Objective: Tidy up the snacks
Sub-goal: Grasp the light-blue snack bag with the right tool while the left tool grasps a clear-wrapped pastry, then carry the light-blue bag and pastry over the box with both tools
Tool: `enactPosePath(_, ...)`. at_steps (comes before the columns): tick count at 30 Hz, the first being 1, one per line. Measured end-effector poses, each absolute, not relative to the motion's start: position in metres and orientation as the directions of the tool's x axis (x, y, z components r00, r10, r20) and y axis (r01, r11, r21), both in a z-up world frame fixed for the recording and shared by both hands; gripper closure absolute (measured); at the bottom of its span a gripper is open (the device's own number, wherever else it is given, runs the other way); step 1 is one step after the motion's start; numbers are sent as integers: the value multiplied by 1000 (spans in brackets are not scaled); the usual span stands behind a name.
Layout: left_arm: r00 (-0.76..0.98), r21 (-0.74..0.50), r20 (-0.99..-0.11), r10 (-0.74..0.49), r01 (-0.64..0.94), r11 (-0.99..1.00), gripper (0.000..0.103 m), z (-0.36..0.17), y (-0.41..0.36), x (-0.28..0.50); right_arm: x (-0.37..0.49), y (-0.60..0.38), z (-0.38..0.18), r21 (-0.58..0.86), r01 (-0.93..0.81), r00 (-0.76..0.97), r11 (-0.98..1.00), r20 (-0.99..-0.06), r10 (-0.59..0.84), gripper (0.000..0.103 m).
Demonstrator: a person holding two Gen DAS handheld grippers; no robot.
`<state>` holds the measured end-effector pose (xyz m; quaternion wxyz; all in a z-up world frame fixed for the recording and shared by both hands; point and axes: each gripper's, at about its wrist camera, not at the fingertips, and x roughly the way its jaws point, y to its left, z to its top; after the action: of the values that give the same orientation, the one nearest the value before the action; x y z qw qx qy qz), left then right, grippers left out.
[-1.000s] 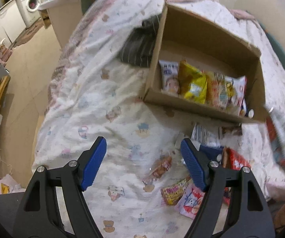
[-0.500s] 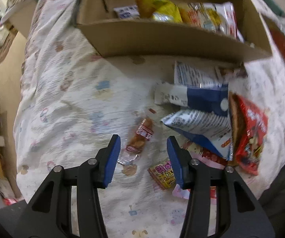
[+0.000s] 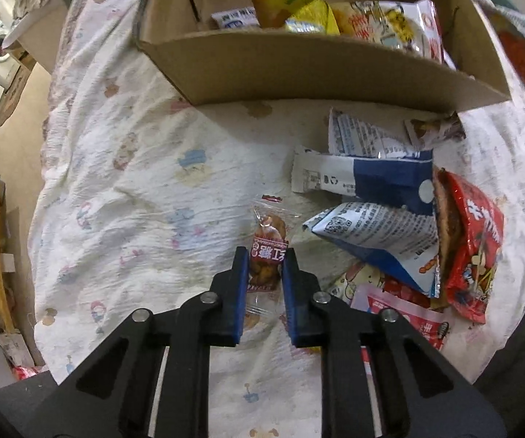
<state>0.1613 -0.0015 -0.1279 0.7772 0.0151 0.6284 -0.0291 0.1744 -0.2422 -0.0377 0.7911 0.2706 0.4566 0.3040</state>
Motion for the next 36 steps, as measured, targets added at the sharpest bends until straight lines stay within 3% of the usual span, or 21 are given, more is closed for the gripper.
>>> enactPosePath(19, 389, -77, -920, -41, -77, 994, 88, -68, 35, 150, 169, -243, -28, 695, -257, 428, 671, -541, 724, 44)
enactPosePath(27, 475, -158, -872, -118, -46, 986, 88, -13, 31, 161, 170, -249, -11, 703, -273, 467, 657, -500, 729, 44)
enactPosePath(36, 554, -160, -823, -123, -19, 987, 88, 32, 29, 194, 185, -244, 10, 691, -305, 498, 655, -471, 728, 44)
